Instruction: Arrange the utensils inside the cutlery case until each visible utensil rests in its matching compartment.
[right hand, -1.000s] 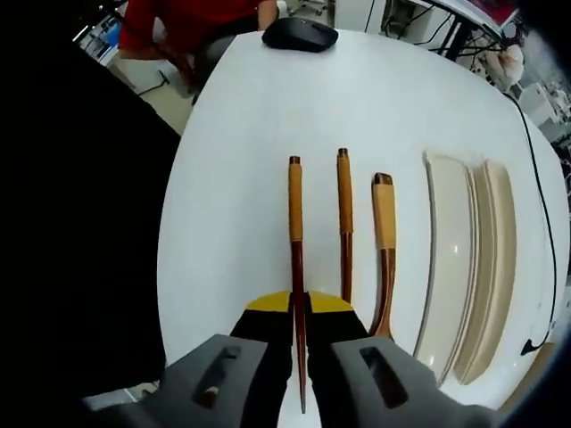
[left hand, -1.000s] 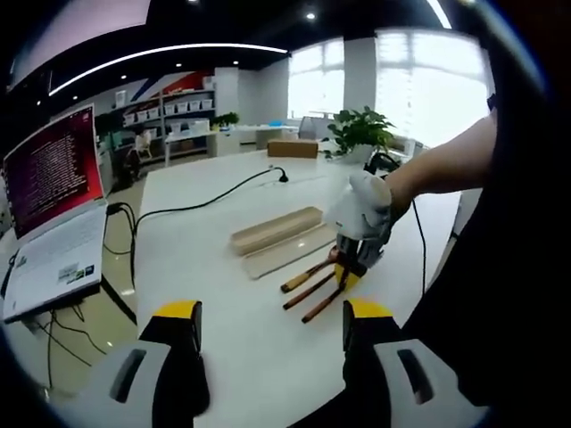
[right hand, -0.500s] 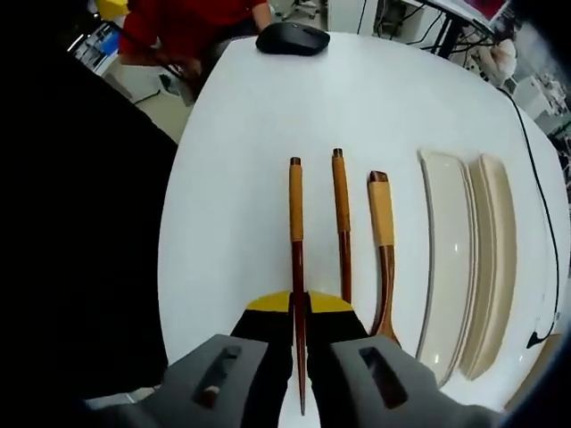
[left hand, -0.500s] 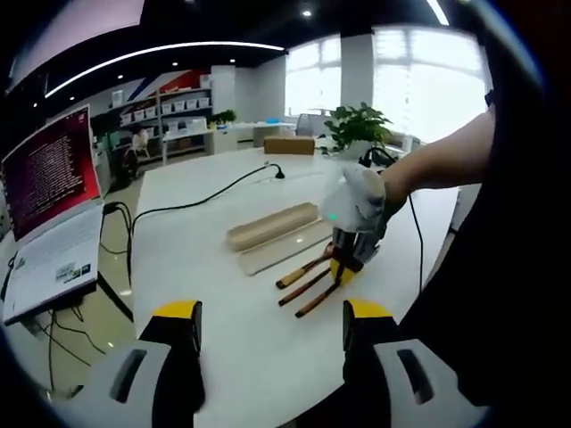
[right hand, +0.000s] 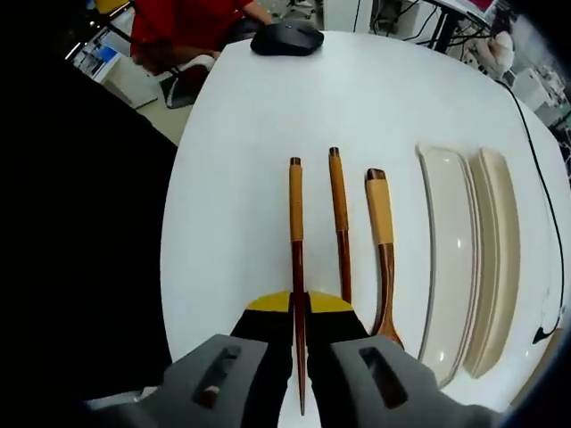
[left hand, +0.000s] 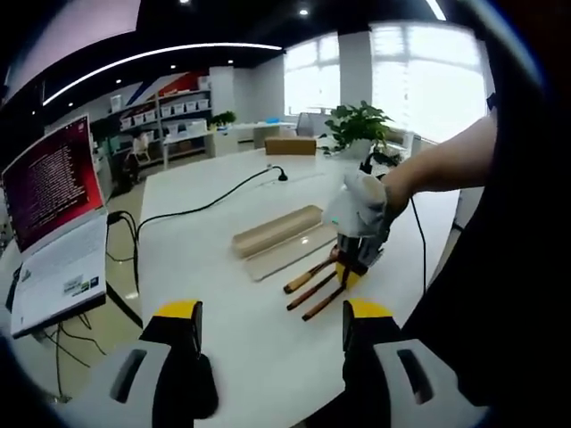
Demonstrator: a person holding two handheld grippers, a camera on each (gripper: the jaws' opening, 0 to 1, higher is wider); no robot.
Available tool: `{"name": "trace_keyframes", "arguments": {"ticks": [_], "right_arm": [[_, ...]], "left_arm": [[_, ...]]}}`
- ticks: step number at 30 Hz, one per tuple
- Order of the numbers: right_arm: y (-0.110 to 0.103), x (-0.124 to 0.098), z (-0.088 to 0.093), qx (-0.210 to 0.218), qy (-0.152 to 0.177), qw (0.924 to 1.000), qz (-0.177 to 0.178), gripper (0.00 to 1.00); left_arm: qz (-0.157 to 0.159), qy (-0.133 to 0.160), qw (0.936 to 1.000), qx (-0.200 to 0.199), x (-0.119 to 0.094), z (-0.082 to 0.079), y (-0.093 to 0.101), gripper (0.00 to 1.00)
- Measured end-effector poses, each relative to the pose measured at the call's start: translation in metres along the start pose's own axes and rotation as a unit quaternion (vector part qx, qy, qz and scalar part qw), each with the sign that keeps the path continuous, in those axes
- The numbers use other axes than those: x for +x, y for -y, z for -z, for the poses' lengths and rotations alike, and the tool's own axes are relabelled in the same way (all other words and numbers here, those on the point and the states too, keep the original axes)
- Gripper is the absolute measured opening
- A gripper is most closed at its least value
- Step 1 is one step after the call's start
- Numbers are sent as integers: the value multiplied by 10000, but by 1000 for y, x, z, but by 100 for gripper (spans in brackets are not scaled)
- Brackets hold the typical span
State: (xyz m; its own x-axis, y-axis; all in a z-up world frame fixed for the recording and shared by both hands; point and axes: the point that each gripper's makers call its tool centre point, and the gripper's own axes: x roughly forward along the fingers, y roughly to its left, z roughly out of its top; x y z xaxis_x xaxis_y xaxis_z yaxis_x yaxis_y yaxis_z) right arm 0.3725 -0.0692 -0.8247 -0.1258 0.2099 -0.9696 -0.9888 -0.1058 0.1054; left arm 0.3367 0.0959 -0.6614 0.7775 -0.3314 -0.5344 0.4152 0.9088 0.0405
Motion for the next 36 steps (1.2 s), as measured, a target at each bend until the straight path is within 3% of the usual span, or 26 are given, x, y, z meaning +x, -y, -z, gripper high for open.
{"name": "trace_keyframes", "arguments": {"ticks": [22,27,29,31,33,36], "right_arm": [[0,0,0,-75,-90,9998,163,0],[-2,1,-1,-189,-335,9989,258,0],[-2,1,-1,-261,-418,9984,264,0],[-1,1,-1,-298,-559,9978,195,0],[0,2,-2,-260,-681,9972,146,0],[-1,2,-1,-259,-797,9963,166,0]], "left_arm": [[61,-33,10000,52,6,-3,4,65],[133,-49,9999,-55,12,1,5,65],[174,-254,9995,-27,15,7,3,65],[141,-134,9997,175,14,-1,-2,65],[28,15,10000,13,12,-7,-7,65],[-2,-57,9998,-169,14,2,-12,65]]}}
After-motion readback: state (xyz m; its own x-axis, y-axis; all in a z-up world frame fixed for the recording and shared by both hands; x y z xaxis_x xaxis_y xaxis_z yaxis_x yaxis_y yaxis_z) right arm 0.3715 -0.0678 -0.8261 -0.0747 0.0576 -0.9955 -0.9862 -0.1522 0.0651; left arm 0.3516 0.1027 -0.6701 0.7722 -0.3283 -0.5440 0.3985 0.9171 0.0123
